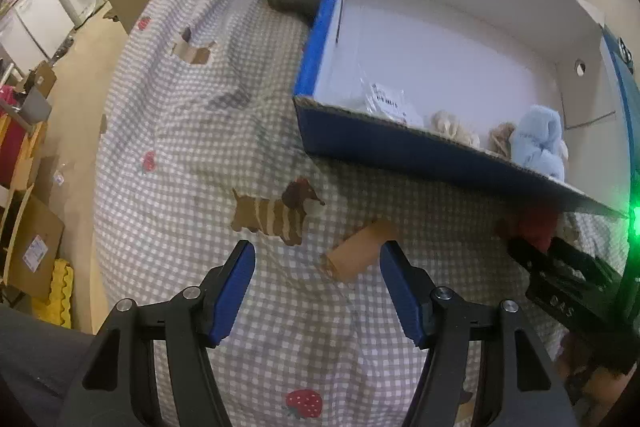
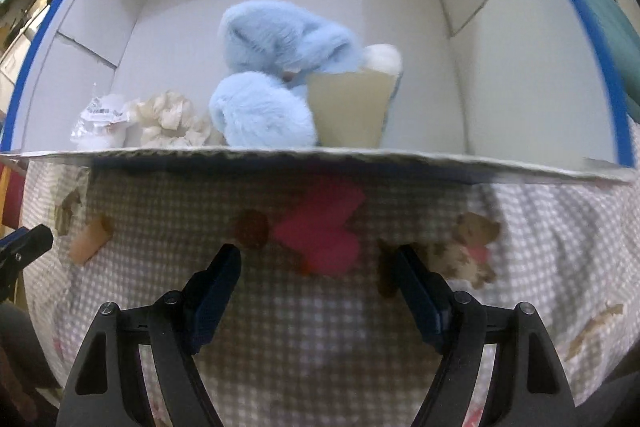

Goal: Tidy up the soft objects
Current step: 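Grasp the tan cardboard tube with the left gripper while the right gripper grasps the pink rubber duck, then lift and carry the tube with the left gripper while the right gripper carries the duck into the box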

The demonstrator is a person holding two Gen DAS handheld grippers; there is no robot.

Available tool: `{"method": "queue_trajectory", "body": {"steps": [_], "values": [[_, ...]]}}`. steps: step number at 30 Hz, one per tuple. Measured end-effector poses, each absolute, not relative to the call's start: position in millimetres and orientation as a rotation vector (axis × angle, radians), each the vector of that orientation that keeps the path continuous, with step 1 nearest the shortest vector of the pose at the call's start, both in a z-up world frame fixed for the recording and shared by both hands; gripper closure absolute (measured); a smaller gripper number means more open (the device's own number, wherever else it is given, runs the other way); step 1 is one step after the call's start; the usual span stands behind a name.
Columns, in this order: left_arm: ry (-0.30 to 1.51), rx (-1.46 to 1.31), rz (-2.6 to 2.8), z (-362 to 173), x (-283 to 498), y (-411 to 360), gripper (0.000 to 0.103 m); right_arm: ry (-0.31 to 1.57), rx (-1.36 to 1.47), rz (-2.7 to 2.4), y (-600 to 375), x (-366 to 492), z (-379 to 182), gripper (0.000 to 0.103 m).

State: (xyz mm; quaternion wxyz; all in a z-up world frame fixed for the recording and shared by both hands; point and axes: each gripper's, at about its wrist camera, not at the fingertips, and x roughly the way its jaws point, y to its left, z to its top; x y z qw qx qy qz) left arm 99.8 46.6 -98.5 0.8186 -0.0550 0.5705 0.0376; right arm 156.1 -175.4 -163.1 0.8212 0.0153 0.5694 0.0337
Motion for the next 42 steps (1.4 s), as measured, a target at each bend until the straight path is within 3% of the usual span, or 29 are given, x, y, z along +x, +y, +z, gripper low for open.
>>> {"method": "queue_trajectory", "body": {"steps": [5,8,9,10,32,33,36,38,40,42], "values": [[1.226,-0.129,0.081,-101.4,103.2,46.1,0.041,1.202,0.029,0.079,-167.1,163.1,-166.4,0.02],[1.23,-0.129,0.083,-103.1,105.3,45.9,0.041,1.193,0.014,0.084,-165.6,167.0,-165.8,0.044],[1.232,-0.128,0.084,-104.1,106.0,45.5,0.041,1.193,0.009,0.084,-164.6,167.7,-165.8,0.058],[1.234,-0.125,0.086,-104.2,105.8,43.8,0.041,1.193,0.009,0.088,-163.9,168.0,-165.4,0.06],[1.332,-0.216,-0.012,-142.7,132.3,46.5,0.041,1.176,0.034,0.192,-159.2,154.1,-152.0,0.061],[1.33,-0.207,-0.015,-143.5,133.9,45.6,0.044,1.177,0.039,0.194,-158.2,156.8,-156.0,0.061],[1.327,-0.155,-0.025,-146.0,137.0,40.2,0.068,1.173,0.042,0.2,-156.1,160.7,-158.3,0.061],[1.327,-0.127,-0.034,-147.1,138.0,32.6,0.071,1.171,0.043,0.204,-158.2,158.9,-155.6,0.061],[1.324,-0.111,-0.063,-147.9,139.9,23.6,0.091,1.172,0.046,0.208,-158.7,156.3,-154.2,0.061],[1.326,-0.085,-0.071,-147.8,140.5,18.0,0.097,1.174,0.053,0.21,-162.7,154.5,-151.5,0.061]]}}
